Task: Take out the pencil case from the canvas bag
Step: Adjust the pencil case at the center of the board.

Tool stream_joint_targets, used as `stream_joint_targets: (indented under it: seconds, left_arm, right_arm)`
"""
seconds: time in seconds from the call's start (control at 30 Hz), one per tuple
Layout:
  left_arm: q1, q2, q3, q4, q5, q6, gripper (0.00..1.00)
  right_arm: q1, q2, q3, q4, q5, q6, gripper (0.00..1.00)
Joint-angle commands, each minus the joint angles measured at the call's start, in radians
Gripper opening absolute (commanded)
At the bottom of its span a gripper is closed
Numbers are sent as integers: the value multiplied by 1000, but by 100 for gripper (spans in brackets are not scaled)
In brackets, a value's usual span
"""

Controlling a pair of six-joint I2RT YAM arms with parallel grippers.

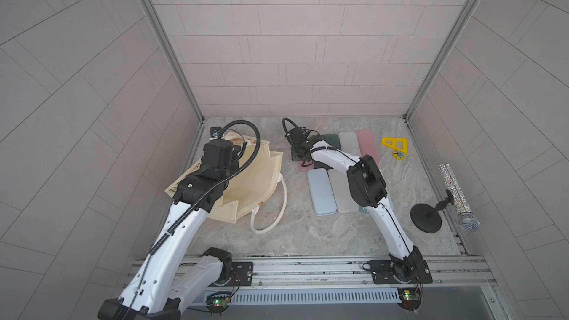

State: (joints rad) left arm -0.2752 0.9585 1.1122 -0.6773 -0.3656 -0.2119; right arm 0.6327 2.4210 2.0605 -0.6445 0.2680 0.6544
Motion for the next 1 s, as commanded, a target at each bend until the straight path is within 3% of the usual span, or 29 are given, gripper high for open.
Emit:
stream_joint_targets:
  seconds: [0.0,0.97]
  left_arm:
    - [5,-21,8,53,-6,-12,0]
    - [6,-23,5,53,-3,-13,0]
  right_arm:
    - [-2,-24,-42,-62,43,28,72]
    - [-38,-65,-88,-54,85,27,72]
